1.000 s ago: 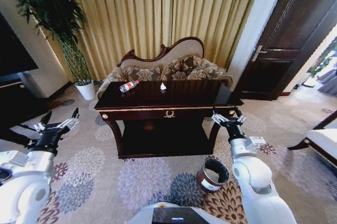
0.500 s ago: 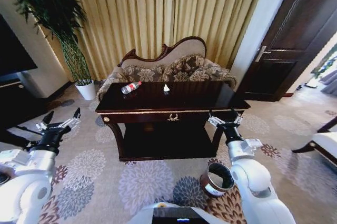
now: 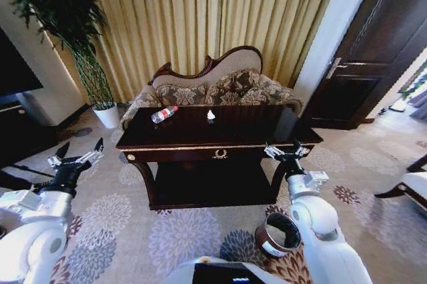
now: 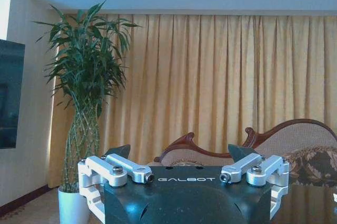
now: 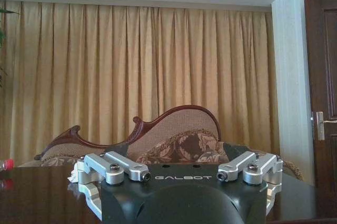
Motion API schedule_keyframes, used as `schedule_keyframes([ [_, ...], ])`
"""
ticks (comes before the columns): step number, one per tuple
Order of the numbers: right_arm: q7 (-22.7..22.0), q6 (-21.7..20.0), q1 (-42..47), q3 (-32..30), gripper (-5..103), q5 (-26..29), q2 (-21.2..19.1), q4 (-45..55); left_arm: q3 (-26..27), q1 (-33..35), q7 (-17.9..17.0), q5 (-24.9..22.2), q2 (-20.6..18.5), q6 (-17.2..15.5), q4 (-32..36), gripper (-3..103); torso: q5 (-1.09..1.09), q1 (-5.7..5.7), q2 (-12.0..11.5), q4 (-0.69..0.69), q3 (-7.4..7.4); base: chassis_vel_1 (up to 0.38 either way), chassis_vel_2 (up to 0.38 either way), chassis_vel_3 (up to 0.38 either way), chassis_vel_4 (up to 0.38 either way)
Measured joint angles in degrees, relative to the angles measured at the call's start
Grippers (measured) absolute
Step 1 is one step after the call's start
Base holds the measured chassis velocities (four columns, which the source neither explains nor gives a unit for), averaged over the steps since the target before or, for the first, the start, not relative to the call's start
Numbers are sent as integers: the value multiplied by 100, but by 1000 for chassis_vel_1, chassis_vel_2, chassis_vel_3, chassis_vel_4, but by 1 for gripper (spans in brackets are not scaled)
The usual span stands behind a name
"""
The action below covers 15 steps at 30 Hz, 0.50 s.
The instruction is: Move to the front of the table and place the trash on the table into the trash bin.
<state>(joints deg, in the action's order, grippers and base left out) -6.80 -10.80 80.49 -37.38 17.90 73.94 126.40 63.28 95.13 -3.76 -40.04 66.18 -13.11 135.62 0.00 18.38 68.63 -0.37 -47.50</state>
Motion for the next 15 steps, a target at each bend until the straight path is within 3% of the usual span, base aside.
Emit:
schedule_keyframes([
  [3, 0, 1, -10, 9, 96, -22, 27, -8, -18, 16, 10, 12, 28, 1, -20, 100, -1, -3, 2, 0, 1, 0, 0, 0, 0],
  [15, 0, 6, -68, 23, 100, -128, 30, -54, -42, -5, 22, 26, 18, 10, -46, 100, 0, -1, 1, 0, 1, 0, 0, 0, 0],
])
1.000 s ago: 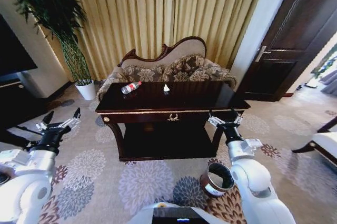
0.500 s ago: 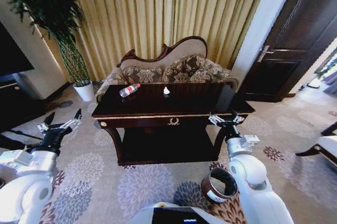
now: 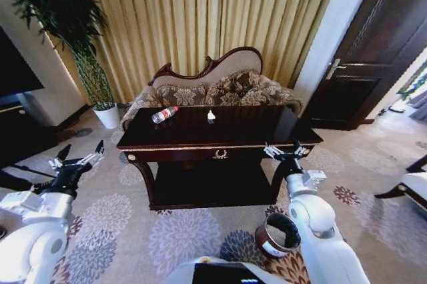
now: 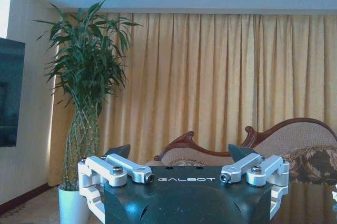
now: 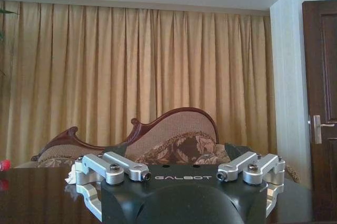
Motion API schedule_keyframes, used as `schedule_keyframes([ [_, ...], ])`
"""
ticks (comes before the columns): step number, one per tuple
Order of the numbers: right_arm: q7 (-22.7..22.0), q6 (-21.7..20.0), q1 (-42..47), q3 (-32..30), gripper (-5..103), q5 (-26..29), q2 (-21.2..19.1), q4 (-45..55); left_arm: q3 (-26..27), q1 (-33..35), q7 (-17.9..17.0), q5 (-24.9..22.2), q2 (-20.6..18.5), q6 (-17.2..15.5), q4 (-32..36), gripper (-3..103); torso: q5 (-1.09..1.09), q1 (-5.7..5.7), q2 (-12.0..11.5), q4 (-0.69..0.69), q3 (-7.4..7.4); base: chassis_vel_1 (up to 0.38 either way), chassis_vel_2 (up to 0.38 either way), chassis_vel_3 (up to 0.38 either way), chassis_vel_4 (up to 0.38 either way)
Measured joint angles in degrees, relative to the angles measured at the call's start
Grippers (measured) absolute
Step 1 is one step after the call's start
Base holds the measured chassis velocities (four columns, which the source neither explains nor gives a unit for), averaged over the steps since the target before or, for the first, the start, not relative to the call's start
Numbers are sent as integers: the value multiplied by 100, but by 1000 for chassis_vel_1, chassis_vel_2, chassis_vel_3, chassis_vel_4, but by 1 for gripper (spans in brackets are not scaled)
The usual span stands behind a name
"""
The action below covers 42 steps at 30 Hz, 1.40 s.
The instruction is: Move to the front of the table and place the trash on the table into the trash bin.
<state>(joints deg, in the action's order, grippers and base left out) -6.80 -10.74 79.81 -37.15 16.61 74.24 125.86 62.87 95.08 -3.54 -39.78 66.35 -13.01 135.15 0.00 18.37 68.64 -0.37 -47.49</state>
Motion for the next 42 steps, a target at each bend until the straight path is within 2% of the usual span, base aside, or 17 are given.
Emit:
schedule_keyframes([
  [31, 0, 13, 130, 34, 100, -130, 36, 10, -66, -26, 129, 31, 36, 77, -100, 100, -1, 0, 0, 0, 0, 0, 0, 0, 0],
  [42, 0, 55, 168, 26, 100, -316, 69, 45, -23, 21, 148, 31, 31, 124, -88, 100, 0, 0, 0, 0, 0, -95, -24, 88, 26],
])
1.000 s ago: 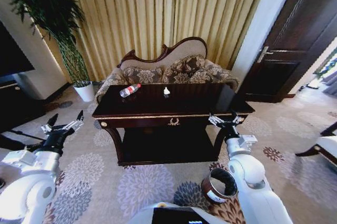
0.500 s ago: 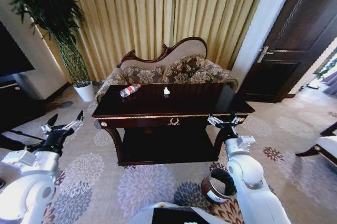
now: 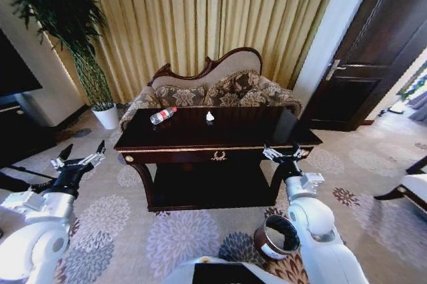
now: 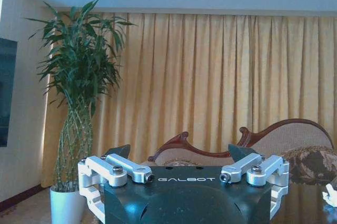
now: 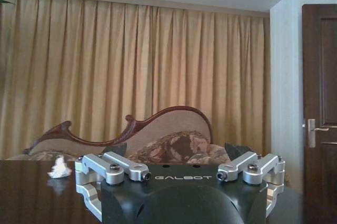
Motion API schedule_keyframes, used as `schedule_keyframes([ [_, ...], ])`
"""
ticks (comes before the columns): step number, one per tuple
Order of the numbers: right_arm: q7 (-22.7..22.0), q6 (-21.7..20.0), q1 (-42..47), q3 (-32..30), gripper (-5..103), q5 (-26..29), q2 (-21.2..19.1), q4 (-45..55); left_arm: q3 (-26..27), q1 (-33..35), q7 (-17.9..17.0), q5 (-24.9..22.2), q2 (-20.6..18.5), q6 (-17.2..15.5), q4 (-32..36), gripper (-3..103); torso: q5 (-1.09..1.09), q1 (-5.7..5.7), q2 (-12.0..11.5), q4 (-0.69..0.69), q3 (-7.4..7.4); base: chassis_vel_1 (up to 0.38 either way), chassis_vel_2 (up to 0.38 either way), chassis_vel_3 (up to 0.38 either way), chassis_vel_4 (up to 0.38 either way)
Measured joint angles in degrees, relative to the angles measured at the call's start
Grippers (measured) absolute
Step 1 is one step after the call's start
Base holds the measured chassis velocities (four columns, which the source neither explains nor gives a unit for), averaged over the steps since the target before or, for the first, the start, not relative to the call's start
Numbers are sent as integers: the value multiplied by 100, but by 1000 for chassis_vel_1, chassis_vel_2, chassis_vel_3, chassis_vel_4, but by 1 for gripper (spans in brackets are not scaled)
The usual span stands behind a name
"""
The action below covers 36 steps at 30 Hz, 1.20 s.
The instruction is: Move to the front of the table and place the trash on the table into the trash bin.
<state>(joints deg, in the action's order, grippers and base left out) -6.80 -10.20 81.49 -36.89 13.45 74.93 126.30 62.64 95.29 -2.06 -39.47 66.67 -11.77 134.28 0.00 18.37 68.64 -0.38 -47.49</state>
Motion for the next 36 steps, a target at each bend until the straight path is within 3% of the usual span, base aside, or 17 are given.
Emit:
schedule_keyframes([
  [36, 0, 89, 127, 11, 100, -211, 83, 58, 75, 121, 25, 2, 43, 67, 87, 100, 0, 0, 0, 0, 0, -9, 29, 9, -30],
])
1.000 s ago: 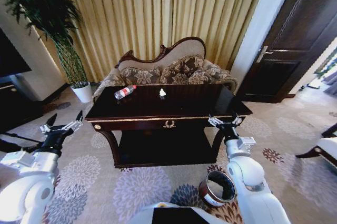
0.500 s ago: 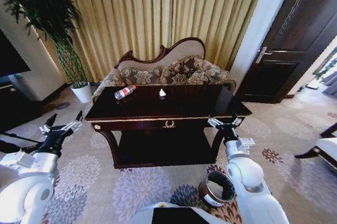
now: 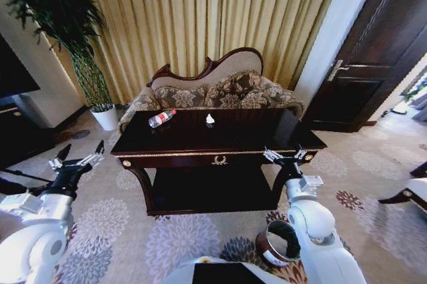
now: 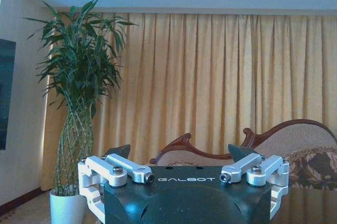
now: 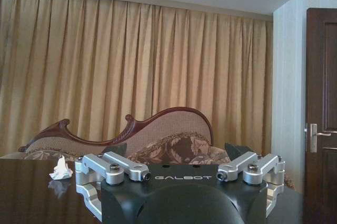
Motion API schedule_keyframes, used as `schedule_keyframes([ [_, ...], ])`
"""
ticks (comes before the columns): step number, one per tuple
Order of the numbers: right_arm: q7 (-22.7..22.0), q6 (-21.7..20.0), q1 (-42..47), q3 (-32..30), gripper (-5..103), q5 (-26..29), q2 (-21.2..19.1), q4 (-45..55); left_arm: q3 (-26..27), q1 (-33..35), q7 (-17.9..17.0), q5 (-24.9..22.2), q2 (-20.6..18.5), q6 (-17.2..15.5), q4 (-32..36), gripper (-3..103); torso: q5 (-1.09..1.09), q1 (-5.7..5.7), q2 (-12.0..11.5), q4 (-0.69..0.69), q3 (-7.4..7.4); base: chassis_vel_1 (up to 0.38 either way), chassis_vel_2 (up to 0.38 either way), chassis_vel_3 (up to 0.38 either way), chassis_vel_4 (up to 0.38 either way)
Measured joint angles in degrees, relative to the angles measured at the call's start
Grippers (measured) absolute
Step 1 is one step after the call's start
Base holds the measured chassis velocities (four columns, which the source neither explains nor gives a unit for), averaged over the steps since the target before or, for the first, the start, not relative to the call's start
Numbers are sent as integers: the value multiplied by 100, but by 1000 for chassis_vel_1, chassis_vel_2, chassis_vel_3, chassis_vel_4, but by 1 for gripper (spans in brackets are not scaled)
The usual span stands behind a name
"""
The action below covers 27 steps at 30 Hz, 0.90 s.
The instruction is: Move to the front of the table and place the trash on the table into the trash bin.
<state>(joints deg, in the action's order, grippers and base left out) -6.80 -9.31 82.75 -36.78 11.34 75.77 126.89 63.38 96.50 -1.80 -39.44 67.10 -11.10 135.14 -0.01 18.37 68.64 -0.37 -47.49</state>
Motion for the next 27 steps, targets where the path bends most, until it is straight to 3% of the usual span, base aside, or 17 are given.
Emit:
schedule_keyframes([
  [27, 0, 338, 155, 30, 100, 113, 27, 165, 83, 154, 48, -9, 28, 175, 0, 100, 0, 2, -2, 0, -1, -106, 99, 103, -99],
])
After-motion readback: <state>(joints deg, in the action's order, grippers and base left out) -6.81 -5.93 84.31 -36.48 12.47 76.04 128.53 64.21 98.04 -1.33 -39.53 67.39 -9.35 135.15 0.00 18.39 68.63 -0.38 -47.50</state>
